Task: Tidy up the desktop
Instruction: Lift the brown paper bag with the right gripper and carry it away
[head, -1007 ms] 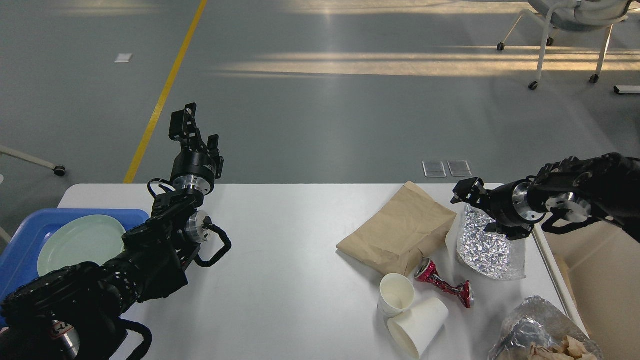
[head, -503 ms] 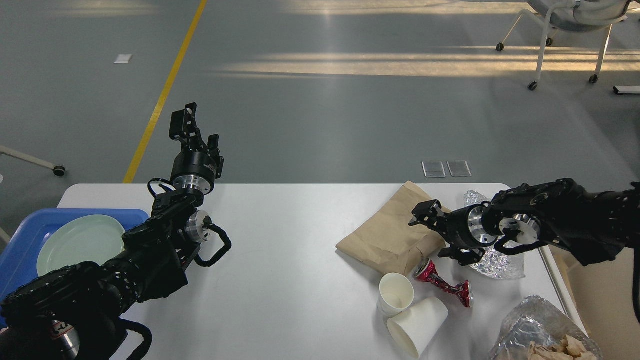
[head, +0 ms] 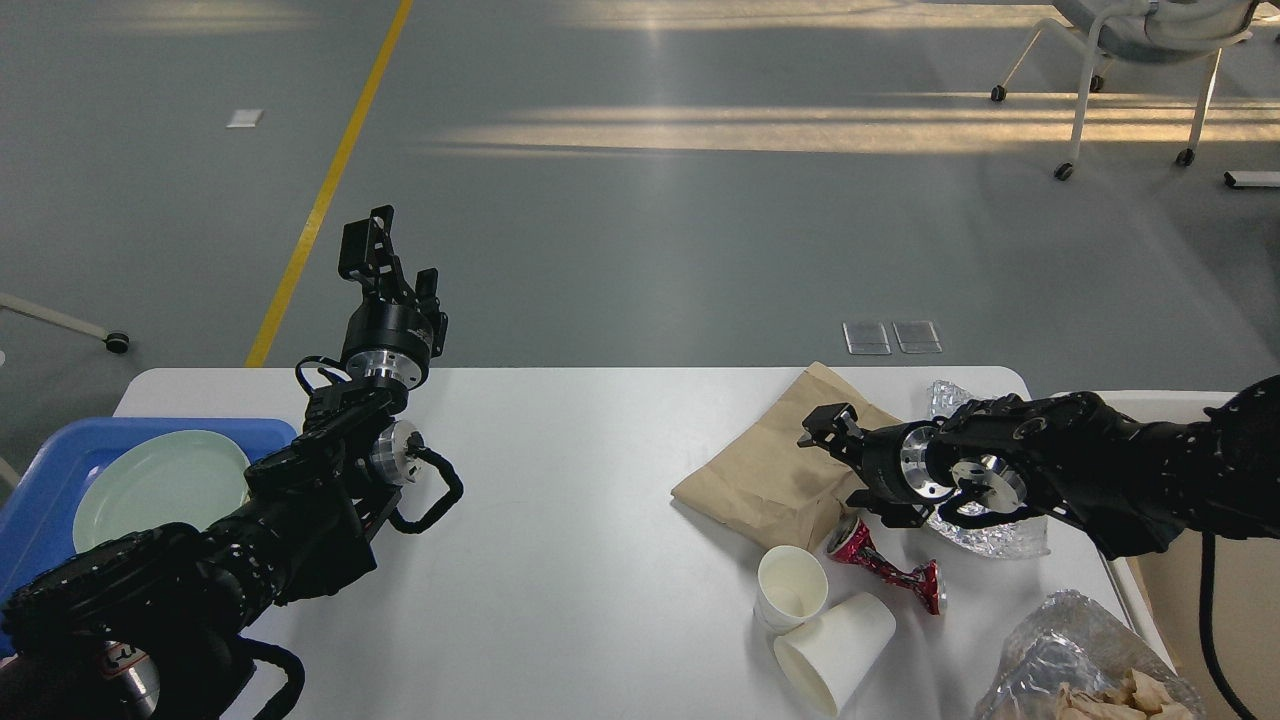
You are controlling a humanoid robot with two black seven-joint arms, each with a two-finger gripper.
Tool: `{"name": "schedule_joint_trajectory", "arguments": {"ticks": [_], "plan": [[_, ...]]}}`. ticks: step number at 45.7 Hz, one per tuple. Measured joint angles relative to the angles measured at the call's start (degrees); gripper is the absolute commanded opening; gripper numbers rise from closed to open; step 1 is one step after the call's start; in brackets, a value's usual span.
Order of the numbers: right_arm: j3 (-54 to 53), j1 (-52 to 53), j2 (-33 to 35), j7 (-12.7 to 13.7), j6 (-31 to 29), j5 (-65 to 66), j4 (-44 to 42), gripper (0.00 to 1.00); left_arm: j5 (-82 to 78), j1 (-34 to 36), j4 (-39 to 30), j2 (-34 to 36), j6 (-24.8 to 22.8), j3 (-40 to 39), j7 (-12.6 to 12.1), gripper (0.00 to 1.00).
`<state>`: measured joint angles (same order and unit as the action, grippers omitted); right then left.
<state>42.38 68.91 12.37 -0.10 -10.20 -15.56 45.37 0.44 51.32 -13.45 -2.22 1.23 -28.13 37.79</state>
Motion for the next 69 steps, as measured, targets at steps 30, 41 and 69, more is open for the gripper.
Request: {"name": "schedule_joint_trajectory", "arguments": {"ticks": [30, 41, 69], "plan": [[0.6, 1.2, 0.1, 0.0, -0.1, 1.4, 0.7, 0.0, 0.0, 0.0, 0.0, 0.0, 0.0, 0.0, 0.0, 0.98], [0.5, 9.0, 3.4, 0.0, -7.8, 1.9, 5.0, 0.0, 0.0, 0.0, 0.0, 0.0, 0.0, 0.0, 0.0, 0.98], [0.9, 62.1, 30.8, 0.3, -44.8, 11.4, 20.9, 0.0, 0.0, -0.1, 0.0, 0.0, 0.0, 0.0, 0.0, 0.98]]}}
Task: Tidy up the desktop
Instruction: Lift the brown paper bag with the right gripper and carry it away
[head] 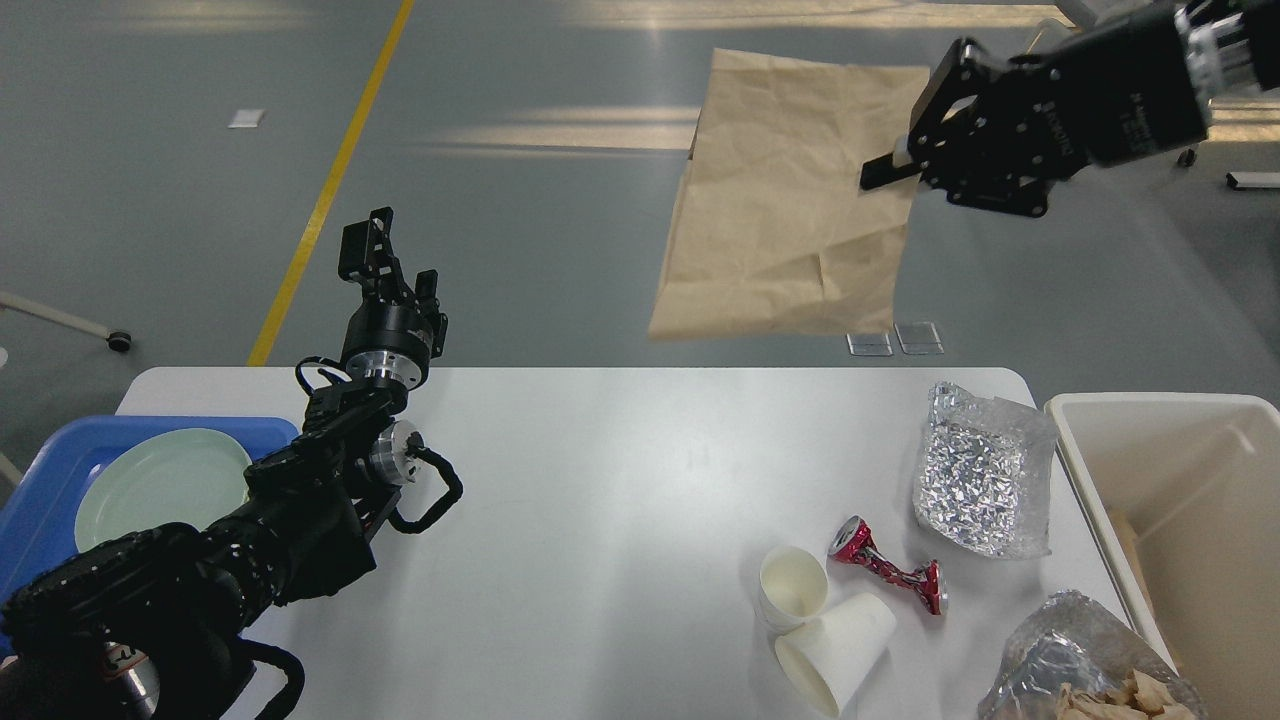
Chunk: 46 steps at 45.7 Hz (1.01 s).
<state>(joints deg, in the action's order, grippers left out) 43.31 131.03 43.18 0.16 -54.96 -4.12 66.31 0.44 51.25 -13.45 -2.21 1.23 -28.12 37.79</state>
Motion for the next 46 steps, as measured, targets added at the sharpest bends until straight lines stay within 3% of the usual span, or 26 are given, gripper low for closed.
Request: {"name": "schedule_joint_trajectory", "arguments": {"ticks": [13, 23, 35, 46], "plan": [[-0.7, 17.5, 2.0, -0.1, 0.0, 1.1, 0.1, 0.0, 0.0, 0.0, 0.0, 0.0, 0.0, 0.0, 0.0, 0.98], [-0.5, 19.6, 1.4, -0.1, 0.0, 2.0, 0.1, 0.0, 0.0, 0.0, 0.0, 0.0, 0.0, 0.0, 0.0, 0.98], [-0.3, 0.3, 1.0, 0.0, 0.0, 15.2, -3.6, 0.0, 0.0, 0.1, 0.0, 0.0, 0.0, 0.0, 0.0, 0.98], [-0.3, -23.1, -0.6, -0.3, 1.7, 27.2, -14.7, 0.0, 0.0, 0.1, 0.0, 0.0, 0.0, 0.0, 0.0, 0.98]]}}
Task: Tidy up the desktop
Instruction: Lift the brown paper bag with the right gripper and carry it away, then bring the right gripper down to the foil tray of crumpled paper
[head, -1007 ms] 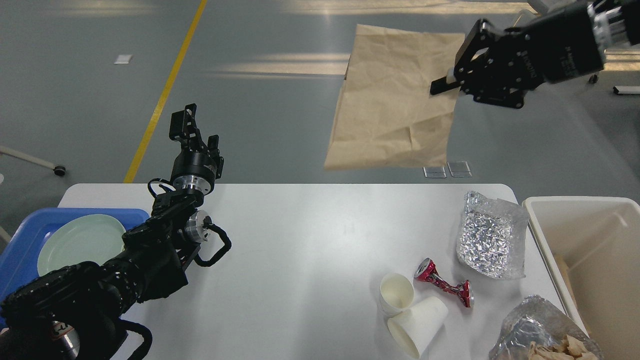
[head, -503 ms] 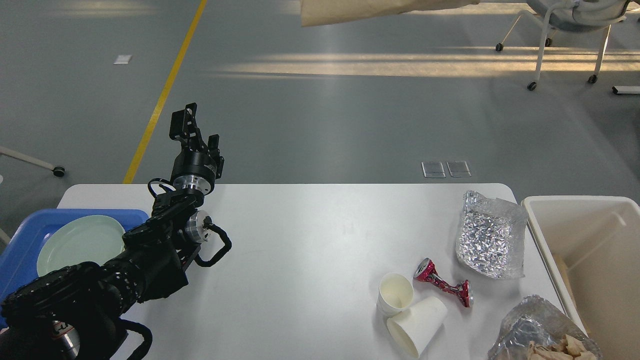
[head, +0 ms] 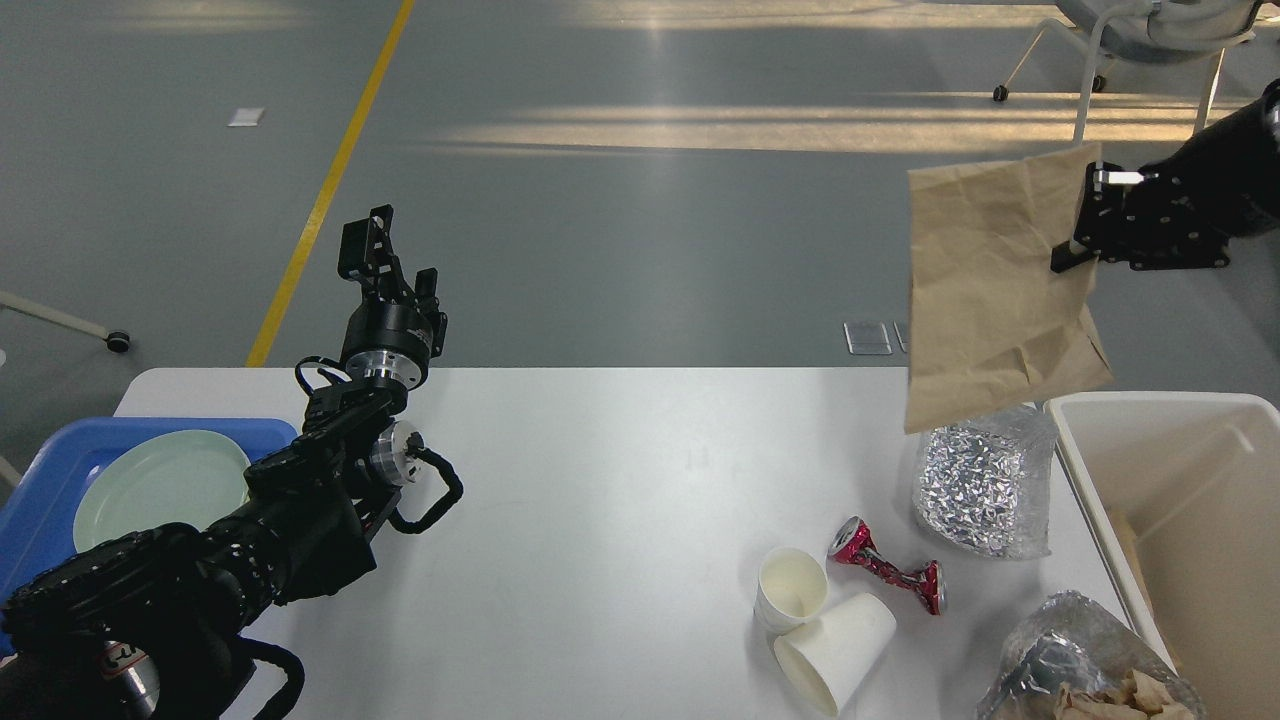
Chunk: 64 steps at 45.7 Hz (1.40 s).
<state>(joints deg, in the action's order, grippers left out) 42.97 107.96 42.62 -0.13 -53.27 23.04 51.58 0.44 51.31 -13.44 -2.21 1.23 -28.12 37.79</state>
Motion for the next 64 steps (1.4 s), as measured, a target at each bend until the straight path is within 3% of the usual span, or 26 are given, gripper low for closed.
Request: {"name": "schedule_joint_trajectory", "arguments": {"ticks": [9, 21, 34, 36, 37, 39, 40, 42, 45, 50, 64], "plan": [[0.6, -11.1, -3.3, -0.2, 6.4, 4.6, -7.7, 0.0, 0.0, 0.0, 0.0, 0.0, 0.0, 0.0, 0.0, 0.98], [10.9, -16.7, -4.1, -0.5, 21.8, 15.6, -9.2, 0.0, 0.0, 0.0, 0.0, 0.0, 0.0, 0.0, 0.0, 0.98], [17.9, -20.7, -4.1, -0.6, 26.1, 16.1, -13.0, 0.01, 0.0, 0.0, 0.0, 0.0, 0.0, 0.0, 0.0, 0.98], [18.5, -21.8, -4.2, -0.7, 27.0, 16.1, -13.9, 0.16, 0.0, 0.0, 0.0, 0.0, 0.0, 0.0, 0.0, 0.98], [18.8, -22.6, -4.2, -0.7, 27.5, 16.1, -14.4, 0.31, 0.0, 0.0, 0.0, 0.0, 0.0, 0.0, 0.0, 0.98], [19.1, -23.9, -4.3, -0.7, 28.4, 16.1, -15.1, 0.82, 0.0, 0.0, 0.0, 0.0, 0.0, 0.0, 0.0, 0.98], [19.2, -24.5, -4.3, -0.7, 28.9, 16.0, -15.3, 0.91, 0.0, 0.0, 0.0, 0.0, 0.0, 0.0, 0.0, 0.98], [19.3, -26.0, -4.3, -0.7, 30.0, 15.9, -15.8, 0.91, 0.0, 0.0, 0.0, 0.0, 0.0, 0.0, 0.0, 0.98], [19.3, -27.9, -4.4, -0.6, 32.6, 15.8, -16.5, 1.0, 0.0, 0.0, 0.0, 0.0, 0.0, 0.0, 0.0, 0.98], [19.3, -30.0, -4.7, -0.5, 36.6, 15.6, -16.9, 1.0, 0.0, 0.0, 0.0, 0.0, 0.0, 0.0, 0.0, 0.98], [19.0, -29.3, -5.0, -0.5, 36.8, 14.7, -15.7, 1.0, 0.0, 0.0, 0.0, 0.0, 0.0, 0.0, 0.0, 0.98]]}}
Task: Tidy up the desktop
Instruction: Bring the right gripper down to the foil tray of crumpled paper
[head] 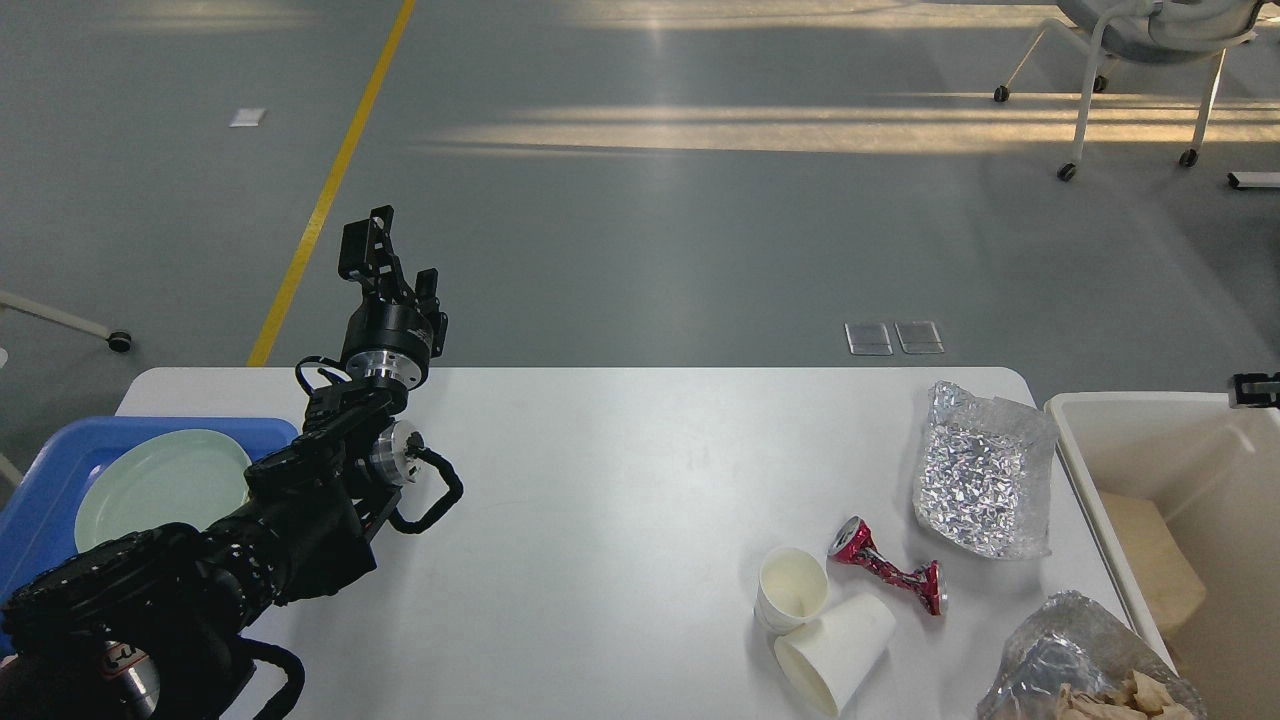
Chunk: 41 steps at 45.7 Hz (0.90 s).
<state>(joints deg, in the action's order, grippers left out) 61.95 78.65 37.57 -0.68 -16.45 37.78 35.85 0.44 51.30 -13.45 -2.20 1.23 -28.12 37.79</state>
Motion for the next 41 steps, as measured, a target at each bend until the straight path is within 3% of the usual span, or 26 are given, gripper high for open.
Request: {"name": "schedule_joint_trajectory", "arguments": {"ticks": [7, 15, 31, 41], "plan": [[-0.5, 7.6, 0.4, -0.1, -3.5, -1.2, 6.6, 1.0, 0.0, 0.0, 0.0, 0.0, 0.0, 0.0, 0.0, 0.98], [-0.7, 21.3, 2.7, -0.1, -12.4, -2.7, 19.9, 1.0, 0.0, 0.0, 0.0, 0.0, 0.0, 0.0, 0.0, 0.98], [-0.6, 54.4, 8.9, 0.0, -36.4, -9.3, 42.9, 1.0, 0.0, 0.0, 0.0, 0.0, 0.0, 0.0, 0.0, 0.98], [-1.1, 71.8, 9.4, 0.0, -38.5, -17.7, 45.3, 1.0, 0.0, 0.0, 0.0, 0.0, 0.0, 0.0, 0.0, 0.98]]}}
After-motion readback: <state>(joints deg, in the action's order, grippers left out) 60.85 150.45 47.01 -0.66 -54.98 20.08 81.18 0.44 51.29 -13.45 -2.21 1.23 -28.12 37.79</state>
